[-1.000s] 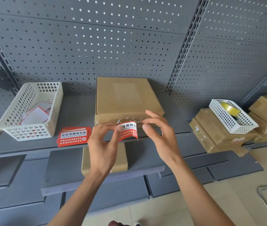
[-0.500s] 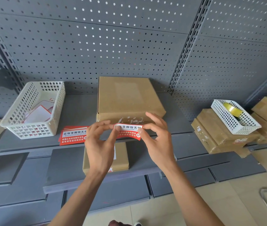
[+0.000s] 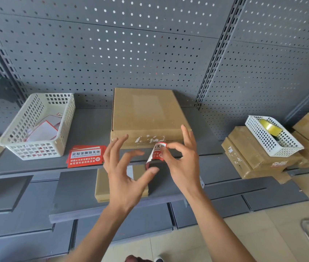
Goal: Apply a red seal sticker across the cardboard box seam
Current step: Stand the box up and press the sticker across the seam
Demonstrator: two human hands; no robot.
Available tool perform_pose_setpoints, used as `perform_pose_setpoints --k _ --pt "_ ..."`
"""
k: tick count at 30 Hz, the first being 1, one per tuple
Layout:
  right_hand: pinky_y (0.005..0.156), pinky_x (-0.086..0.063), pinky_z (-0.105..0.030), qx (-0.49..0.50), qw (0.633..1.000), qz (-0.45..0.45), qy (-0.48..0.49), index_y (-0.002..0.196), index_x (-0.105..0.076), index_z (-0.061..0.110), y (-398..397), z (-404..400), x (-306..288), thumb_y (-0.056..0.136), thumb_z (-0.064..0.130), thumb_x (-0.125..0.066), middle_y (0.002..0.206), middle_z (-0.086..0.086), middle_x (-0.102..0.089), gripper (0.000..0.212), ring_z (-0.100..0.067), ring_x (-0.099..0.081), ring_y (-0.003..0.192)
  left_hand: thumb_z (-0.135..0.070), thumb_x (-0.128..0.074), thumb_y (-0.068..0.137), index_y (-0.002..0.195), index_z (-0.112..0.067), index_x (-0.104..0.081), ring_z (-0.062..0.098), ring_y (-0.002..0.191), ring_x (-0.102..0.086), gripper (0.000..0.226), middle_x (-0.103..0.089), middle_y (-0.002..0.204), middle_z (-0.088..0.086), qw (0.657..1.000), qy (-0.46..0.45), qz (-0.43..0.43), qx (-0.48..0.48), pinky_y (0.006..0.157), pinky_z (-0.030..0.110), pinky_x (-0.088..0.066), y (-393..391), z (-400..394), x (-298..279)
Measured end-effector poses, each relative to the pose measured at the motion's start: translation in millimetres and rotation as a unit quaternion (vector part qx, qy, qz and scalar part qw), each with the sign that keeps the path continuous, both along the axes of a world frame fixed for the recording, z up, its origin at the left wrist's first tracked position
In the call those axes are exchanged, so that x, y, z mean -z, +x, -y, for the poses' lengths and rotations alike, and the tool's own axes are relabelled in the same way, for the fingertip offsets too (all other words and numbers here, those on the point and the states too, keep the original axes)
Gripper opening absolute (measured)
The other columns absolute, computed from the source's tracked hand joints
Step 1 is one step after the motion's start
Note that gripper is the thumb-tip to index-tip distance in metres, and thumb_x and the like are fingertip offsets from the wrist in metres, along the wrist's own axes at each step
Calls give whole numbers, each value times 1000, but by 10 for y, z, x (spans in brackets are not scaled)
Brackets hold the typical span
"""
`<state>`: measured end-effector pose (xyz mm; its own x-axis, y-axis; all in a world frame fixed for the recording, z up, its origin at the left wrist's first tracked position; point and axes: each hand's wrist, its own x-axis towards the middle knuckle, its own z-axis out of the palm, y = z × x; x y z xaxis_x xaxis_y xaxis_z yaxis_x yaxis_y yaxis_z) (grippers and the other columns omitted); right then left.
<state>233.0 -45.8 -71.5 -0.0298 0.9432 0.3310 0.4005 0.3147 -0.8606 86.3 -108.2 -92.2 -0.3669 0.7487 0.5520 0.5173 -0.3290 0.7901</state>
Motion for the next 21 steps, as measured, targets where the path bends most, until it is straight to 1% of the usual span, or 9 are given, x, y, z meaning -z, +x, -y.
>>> perform_pose_setpoints --k 1,2,4,7,10,13,16,19,21 --pt "124 -19 -45 3 1000 5 3 81 -74 23 -12 -4 3 87 23 -75 164 11 -26 7 -8 -7 156 -56 -70 81 93 -23 -71 28 144 -34 35 -50 147 1 1000 6 -21 -5 113 58 -30 18 -7 12" --pt "124 -19 -45 2 1000 7 2 81 -74 23 -18 -7 3 87 23 -74 164 11 -27 7 -8 -7 156 -51 -72 83 91 -22 -72 28 143 -36 30 -52 144 1 1000 12 -24 -17 111 58 -31 24 -23 23" --pt "124 -19 -45 -3 1000 4 -6 81 -74 23 -11 -14 -2 88 25 -74 165 12 -26 7 -7 -7 155 -40 -72 88 88 -21 -72 27 140 -40 18 -56 140 1 999 26 -9 -42 107 60 -34 8 -58 49" --pt "125 -17 -45 -12 1000 6 -11 80 -73 26 23 -27 12 87 26 -74 165 12 -24 7 -7 -5 155 -31 -72 90 85 -17 -75 28 136 -44 15 -58 137 2 997 24 8 -73 106 58 -36 -39 -106 95" --pt "124 -19 -44 -12 1000 15 -3 81 -74 27 57 -81 59 87 28 -75 166 14 -22 6 -7 -3 156 -34 -76 88 84 -23 -77 23 142 -36 12 -50 147 -3 994 -25 66 -89 111 55 -33 -41 -165 107" --pt "121 -23 -48 -16 999 38 17 82 -77 28 94 -181 121 85 33 -76 165 18 -21 5 -9 -2 156 -44 -76 84 84 -31 -78 13 147 -27 13 -38 156 -10 983 -79 133 -98 118 50 -28 -33 -250 69" --pt "121 -21 -51 -28 998 44 26 82 -78 29 131 -278 166 85 32 -76 165 20 -19 5 -8 0 156 -42 -78 83 82 -33 -78 8 146 -30 9 -37 156 -12 976 -94 179 -82 119 47 -29 -11 -313 32" --pt "123 -20 -44 -38 999 19 28 81 -79 26 156 -342 164 86 23 -77 166 18 -20 6 -7 0 156 -40 -79 83 81 -36 -77 8 145 -33 5 -38 154 -15 975 -89 186 -82 117 46 -33 53 -330 30" --pt "123 -21 -40 -49 998 5 39 80 -78 23 167 -374 158 86 18 -76 166 15 -21 8 -6 -2 155 -40 -79 84 81 -37 -77 8 145 -33 5 -37 155 -16 974 -91 188 -88 117 48 -33 84 -344 29"
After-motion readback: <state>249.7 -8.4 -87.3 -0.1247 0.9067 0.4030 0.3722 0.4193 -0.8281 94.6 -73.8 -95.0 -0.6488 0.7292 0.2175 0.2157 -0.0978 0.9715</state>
